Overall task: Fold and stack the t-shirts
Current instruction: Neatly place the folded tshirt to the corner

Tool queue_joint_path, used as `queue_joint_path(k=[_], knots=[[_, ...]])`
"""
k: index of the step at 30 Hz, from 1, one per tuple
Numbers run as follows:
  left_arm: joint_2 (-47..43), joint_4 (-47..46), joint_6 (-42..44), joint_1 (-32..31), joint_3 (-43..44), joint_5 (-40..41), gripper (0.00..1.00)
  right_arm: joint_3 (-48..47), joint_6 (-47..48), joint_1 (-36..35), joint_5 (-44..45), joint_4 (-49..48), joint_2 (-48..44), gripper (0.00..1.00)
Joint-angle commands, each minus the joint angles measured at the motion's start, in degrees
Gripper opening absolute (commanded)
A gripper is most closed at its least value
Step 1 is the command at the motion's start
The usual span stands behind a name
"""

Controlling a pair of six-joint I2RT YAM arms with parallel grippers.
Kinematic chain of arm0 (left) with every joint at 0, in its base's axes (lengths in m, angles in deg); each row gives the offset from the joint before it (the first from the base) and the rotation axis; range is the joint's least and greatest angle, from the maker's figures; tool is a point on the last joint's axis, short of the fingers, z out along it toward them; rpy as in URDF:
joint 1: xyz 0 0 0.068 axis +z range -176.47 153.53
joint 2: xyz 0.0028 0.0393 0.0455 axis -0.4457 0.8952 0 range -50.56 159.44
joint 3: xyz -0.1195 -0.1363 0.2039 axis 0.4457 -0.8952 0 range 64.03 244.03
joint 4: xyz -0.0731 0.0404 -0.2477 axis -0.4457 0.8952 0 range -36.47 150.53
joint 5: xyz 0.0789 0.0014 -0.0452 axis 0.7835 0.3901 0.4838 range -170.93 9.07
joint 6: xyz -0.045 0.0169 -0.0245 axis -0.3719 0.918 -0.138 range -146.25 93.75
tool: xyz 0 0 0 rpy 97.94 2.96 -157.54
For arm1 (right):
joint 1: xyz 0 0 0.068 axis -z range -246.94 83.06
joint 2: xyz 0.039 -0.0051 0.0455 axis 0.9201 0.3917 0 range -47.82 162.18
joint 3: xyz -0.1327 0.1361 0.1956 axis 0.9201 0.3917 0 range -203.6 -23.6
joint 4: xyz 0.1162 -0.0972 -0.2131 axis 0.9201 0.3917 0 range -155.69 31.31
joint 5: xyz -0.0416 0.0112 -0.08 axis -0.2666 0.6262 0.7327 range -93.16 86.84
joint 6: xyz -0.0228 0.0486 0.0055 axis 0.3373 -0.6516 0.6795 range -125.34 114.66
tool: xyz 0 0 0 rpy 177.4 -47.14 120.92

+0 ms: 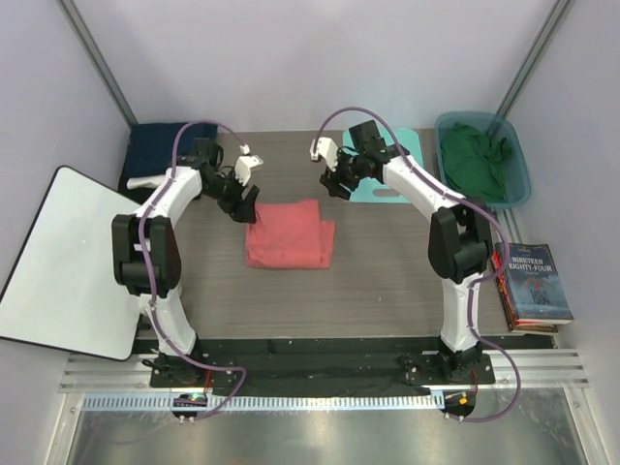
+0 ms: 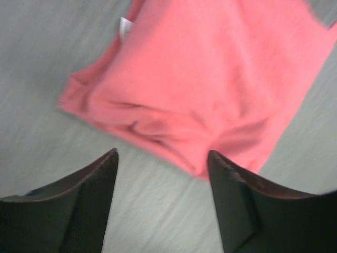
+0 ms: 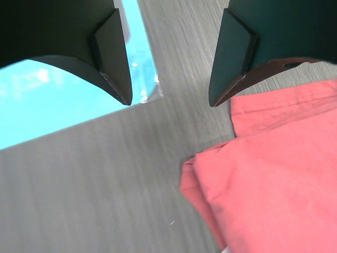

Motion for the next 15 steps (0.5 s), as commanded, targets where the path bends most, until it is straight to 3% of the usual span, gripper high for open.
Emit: queue_joint_path(k=[1,9,15], knots=[[5.46,1.95,-14.82,2.52,0.23,-11.69,0.79,-3.51,0.83,-0.38,0.80,2.57,-6.49,0.67],[9.17,-4.72,-27.05,7.89,-6.00,-18.91,0.89,-4.22,0.83,-0.73,2.21,5.74,-8.26,0.67],[6.27,-11.22,-32.41,8.51,-12.07,-16.72,0.93,-4.04,1.09,-2.13,1.15,7.14,-8.26,0.67]])
